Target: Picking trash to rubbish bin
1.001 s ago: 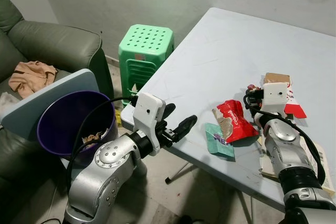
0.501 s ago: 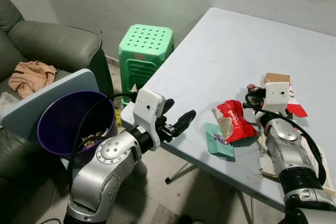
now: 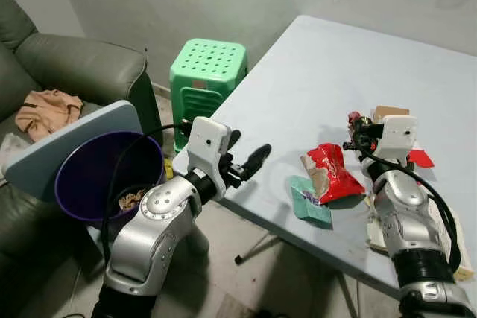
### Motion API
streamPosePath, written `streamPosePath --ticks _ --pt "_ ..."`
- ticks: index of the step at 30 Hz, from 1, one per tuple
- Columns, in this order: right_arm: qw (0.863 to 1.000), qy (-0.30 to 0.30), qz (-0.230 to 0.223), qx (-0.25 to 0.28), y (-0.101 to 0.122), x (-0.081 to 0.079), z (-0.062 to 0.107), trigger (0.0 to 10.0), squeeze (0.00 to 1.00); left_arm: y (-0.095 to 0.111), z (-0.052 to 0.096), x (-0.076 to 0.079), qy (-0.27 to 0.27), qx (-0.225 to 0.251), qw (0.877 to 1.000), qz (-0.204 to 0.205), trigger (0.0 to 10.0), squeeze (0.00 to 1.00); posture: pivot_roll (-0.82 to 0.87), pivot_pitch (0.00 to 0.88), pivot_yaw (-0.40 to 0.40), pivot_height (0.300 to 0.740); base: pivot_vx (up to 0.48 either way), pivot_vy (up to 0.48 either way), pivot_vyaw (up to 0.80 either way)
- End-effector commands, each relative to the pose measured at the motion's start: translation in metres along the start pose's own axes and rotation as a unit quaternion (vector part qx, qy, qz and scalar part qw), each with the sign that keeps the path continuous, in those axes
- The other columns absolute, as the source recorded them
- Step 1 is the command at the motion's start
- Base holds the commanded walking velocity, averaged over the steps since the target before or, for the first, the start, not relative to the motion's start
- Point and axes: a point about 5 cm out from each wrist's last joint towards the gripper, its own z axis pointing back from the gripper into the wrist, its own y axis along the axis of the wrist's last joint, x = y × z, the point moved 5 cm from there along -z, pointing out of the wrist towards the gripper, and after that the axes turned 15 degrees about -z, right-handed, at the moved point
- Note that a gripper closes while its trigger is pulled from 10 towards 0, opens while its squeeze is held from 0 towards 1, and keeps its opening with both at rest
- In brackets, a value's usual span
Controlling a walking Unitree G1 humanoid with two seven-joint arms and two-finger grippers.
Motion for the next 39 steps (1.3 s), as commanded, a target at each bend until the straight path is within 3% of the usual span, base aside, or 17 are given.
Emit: streamPosePath --ticks 1,3,4,5,6,8,9,10,13,14,17,22,34,39 --pt "1.0 0.01 -0.011 0.027 0.011 -0.005 0.003 0.0 0.0 -0.002 -0.002 -0.015 0.033 -0.004 0.999 -0.007 10.0 0.0 -0.02 0.0 -0.022 0.74 0.0 0.0 0.0" --pt "0.998 0.025 -0.018 0.047 0.016 -0.013 0.009 0.0 0.0 -0.005 -0.004 -0.032 0.075 -0.006 0.997 -0.009 10.0 0.0 -0.02 0.0 -0.022 0.74 0.0 0.0 0.0" --pt "0.998 0.025 -0.018 0.047 0.016 -0.013 0.009 0.0 0.0 -0.005 -0.004 -0.032 0.075 -0.006 0.997 -0.009 10.0 0.0 -0.02 0.0 -0.022 0.74 0.0 0.0 0.0" --pt "0.998 0.03 -0.02 0.049 0.016 -0.017 0.013 0.0 0.0 -0.009 -0.004 -0.045 0.103 -0.011 0.995 -0.01 10.0 0.0 -0.02 0.0 -0.023 0.74 0.0 0.0 0.0" --pt "0.998 0.034 -0.02 0.046 0.014 -0.019 0.015 3.5 0.0 -0.012 -0.004 -0.049 0.109 -0.015 0.994 0.0 10.0 0.0 -0.02 0.0 -0.024 0.74 0.0 0.0 0.0" --pt "0.998 0.037 -0.02 0.044 0.012 -0.021 0.016 3.5 0.0 -0.015 -0.004 -0.051 0.113 -0.017 0.993 0.008 10.0 0.0 -0.03 0.0 -0.024 0.74 0.0 0.0 0.0" --pt "0.998 0.037 -0.021 0.044 0.011 -0.022 0.017 9.4 0.0 -0.016 -0.004 -0.054 0.116 -0.013 0.993 0.014 10.0 0.0 -0.03 0.0 -0.024 0.74 0.0 0.0 0.0" --pt "0.998 0.036 -0.024 0.043 0.01 -0.023 0.019 10.0 0.0 -0.016 -0.002 -0.059 0.125 -0.008 0.992 0.012 10.0 0.0 -0.03 0.0 -0.024 0.74 0.0 0.0 0.0" --pt "0.998 0.036 -0.01 0.048 0.008 -0.026 0.025 10.0 0.0 -0.025 0.0 -0.073 0.156 -0.011 0.988 0.014 10.0 0.0 -0.02 0.0 -0.026 0.74 0.0 0.0 0.0" --pt "0.998 0.027 -0.024 0.048 0.004 -0.026 0.028 10.0 0.0 -0.027 0.003 -0.08 0.173 -0.013 0.985 -0.013 10.0 0.0 -0.01 0.0 -0.03 0.74 0.0 0.0 0.0" --pt "0.998 0.017 -0.038 0.043 -0.002 -0.029 0.032 10.0 0.0 -0.031 0.005 -0.086 0.191 -0.015 0.981 -0.014 10.0 0.0 -0.01 0.0 -0.034 0.74 0.0 0.0 0.0" --pt "0.999 0.028 -0.018 0.031 -0.014 -0.046 0.036 10.0 0.0 -0.038 0.013 -0.098 0.223 -0.013 0.974 -0.023 10.0 0.0 0.0 0.0 -0.033 0.74 0.0 0.0 0.0" --pt "1.0 0.031 -0.006 0.001 -0.023 -0.045 0.037 10.0 0.0 -0.044 0.006 -0.096 0.214 -0.013 0.977 -0.015 10.0 0.0 -0.01 0.0 -0.037 0.74 0.0 0.0 0.6" --pt "0.999 0.036 0.004 -0.01 -0.027 -0.043 0.041 10.0 0.0 -0.046 0.003 -0.092 0.212 -0.011 0.977 0.009 10.0 0.0 -0.01 0.0 -0.042 0.74 0.0 0.0 0.8"
